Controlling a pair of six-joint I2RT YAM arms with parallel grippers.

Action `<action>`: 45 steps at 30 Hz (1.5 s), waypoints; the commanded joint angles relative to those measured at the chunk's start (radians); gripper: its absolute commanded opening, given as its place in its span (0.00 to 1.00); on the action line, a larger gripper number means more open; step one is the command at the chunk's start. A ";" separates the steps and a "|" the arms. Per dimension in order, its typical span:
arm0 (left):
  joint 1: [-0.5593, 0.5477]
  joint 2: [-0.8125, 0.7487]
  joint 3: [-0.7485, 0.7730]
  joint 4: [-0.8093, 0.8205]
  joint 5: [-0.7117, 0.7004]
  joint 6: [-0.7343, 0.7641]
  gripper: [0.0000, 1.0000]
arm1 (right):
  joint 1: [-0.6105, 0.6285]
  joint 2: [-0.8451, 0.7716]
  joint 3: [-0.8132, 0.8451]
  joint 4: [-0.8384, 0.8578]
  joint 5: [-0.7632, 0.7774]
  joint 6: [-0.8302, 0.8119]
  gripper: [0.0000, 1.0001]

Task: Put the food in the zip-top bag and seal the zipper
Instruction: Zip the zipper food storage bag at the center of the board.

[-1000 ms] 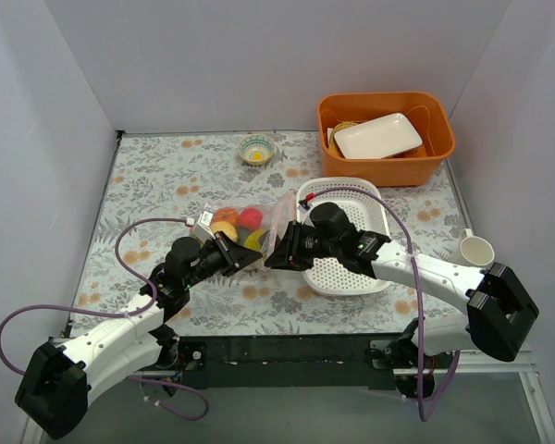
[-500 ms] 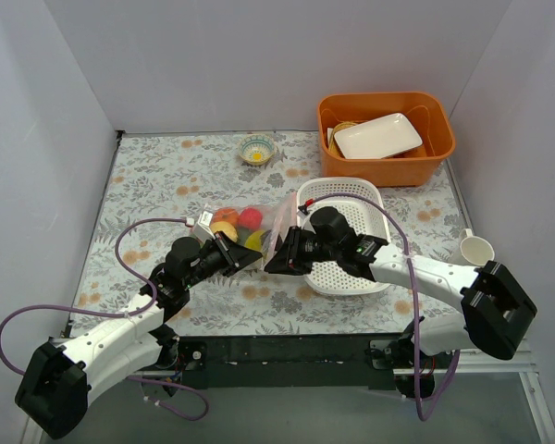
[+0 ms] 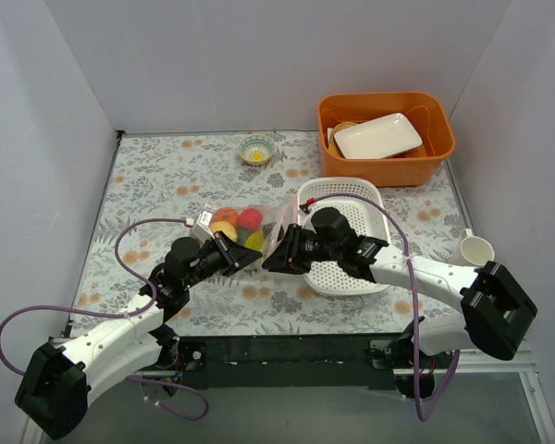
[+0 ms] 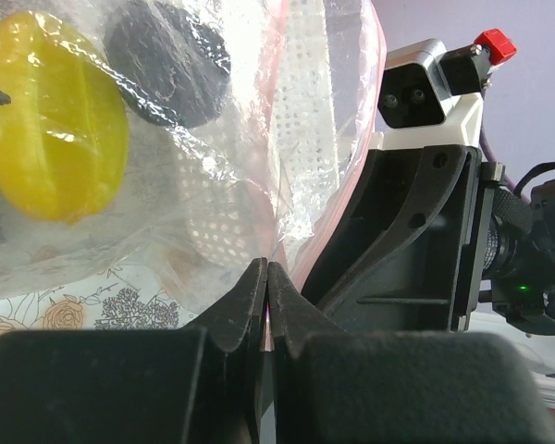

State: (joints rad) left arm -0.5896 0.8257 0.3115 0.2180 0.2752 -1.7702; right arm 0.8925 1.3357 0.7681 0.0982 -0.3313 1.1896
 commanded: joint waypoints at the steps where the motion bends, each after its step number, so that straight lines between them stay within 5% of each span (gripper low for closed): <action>1: -0.004 -0.023 0.006 0.027 -0.001 -0.002 0.00 | 0.003 -0.033 -0.006 0.034 0.035 -0.005 0.37; 17: -0.003 -0.023 0.001 0.015 -0.001 -0.005 0.01 | 0.002 -0.035 0.016 0.014 0.051 -0.018 0.10; 24: -0.003 -0.109 0.001 -0.100 -0.048 -0.006 0.51 | -0.001 -0.027 0.034 0.014 0.061 -0.024 0.08; 26: -0.003 -0.169 -0.009 -0.134 -0.060 -0.017 0.56 | -0.003 -0.026 0.036 0.021 0.067 -0.024 0.08; 36: -0.004 -0.221 -0.074 -0.140 -0.024 -0.127 0.58 | -0.038 -0.012 0.051 0.078 0.083 -0.022 0.08; 45: -0.013 -0.131 -0.146 0.055 0.004 -0.248 0.58 | -0.052 0.019 0.063 0.126 0.057 -0.021 0.07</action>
State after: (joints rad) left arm -0.5922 0.6594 0.2050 0.1680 0.2573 -1.9491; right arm 0.8444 1.3445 0.7830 0.1444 -0.2646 1.1751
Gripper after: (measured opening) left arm 0.578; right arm 0.181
